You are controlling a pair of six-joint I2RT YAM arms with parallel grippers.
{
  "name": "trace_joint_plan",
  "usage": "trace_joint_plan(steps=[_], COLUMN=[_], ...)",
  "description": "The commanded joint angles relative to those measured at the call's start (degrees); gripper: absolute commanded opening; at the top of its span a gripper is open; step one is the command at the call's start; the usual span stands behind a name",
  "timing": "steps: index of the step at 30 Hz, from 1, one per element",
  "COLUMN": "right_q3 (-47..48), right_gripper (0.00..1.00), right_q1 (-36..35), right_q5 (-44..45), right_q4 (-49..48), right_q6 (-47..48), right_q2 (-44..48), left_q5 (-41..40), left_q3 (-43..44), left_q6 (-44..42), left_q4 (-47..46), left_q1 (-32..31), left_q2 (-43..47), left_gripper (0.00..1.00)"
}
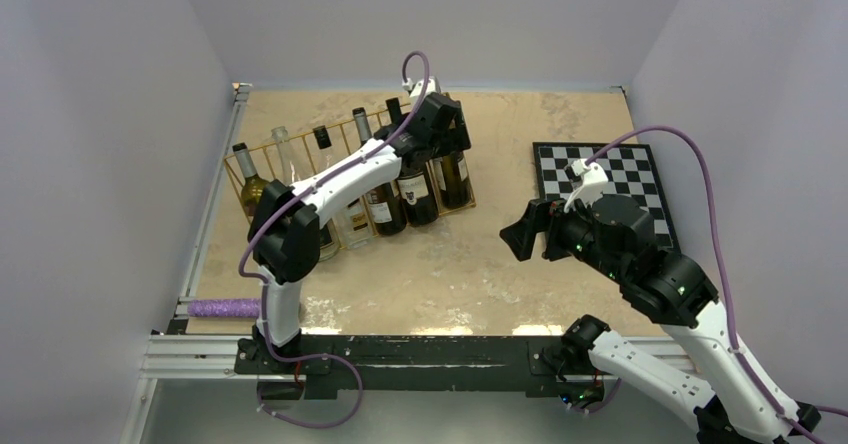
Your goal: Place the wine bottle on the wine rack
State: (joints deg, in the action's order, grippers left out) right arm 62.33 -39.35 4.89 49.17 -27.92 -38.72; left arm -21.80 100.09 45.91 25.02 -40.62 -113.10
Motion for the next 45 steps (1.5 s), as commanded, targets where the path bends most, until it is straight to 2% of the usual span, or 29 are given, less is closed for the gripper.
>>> trace_joint_plan(steps=[1, 8, 13, 19, 22, 25, 28, 31, 37, 42, 45], right_q3=[-0.2, -0.3, -0.1, 1.5, 2.7, 2.8, 3.7, 4.7, 5.8, 7.8, 7.9], right_gripper=[0.99, 0.99, 0.99, 0.99, 0.99, 0.98, 0.99, 0.99, 0.99, 0.99, 0.99], right_q1=[0.0, 0.0, 0.0, 0.0, 0.0, 0.0, 0.0, 0.0, 0.1, 0.1, 0.1], right_q5=[-0.4, -0.6, -0.6, 1.1, 5.0, 16.8, 29.8, 36.0, 39.8, 39.8, 38.5], right_q4=[-2.7, -3.1, -3.2, -1.9, -0.2, 1.7, 5.0, 5.6, 5.5, 7.4, 7.3], right_q6=[-0.6, -0.6, -0.6, -0.2, 0.3, 0.1, 0.3, 2.6, 6.3, 5.4, 5.0], right_q2=[-0.5, -0.8, -0.7, -0.2, -0.1, 0.6, 0.8, 1.4, 2.1, 2.4, 3.1], left_q5=[-4.7, -6.4, -8.0, -6.4, -4.3, -3.9, -4.7, -4.1, -6.7, -16.6, -20.3], left_q3=[-2.4, -4.6, -5.9, -6.5, -8.3, -10.3, -15.6, -23.7, -33.2, -38.4, -39.4], left_q6=[-1.0, -1.5, -4.4, -8.5, -10.5, -13.1, -16.6, -20.8, -24.1, -26.2, -27.4], left_q4=[1.5, 0.8, -1.4, -3.5, -3.3, -0.4, 1.8, 3.1, 9.9, 14.3, 16.2], left_q1=[0.7, 0.3, -1.0, -2.8, -2.8, -2.8, -2.8, -2.7, -2.3, -2.2, -2.2], left_q2=[2.6, 5.4, 8.2, 13.2, 17.5, 22.4, 30.4, 39.7, 59.4, 74.2, 79.5], left_gripper=[0.94, 0.95, 0.99, 0.99, 0.99, 0.99, 0.99, 0.99, 0.99, 0.99, 0.99])
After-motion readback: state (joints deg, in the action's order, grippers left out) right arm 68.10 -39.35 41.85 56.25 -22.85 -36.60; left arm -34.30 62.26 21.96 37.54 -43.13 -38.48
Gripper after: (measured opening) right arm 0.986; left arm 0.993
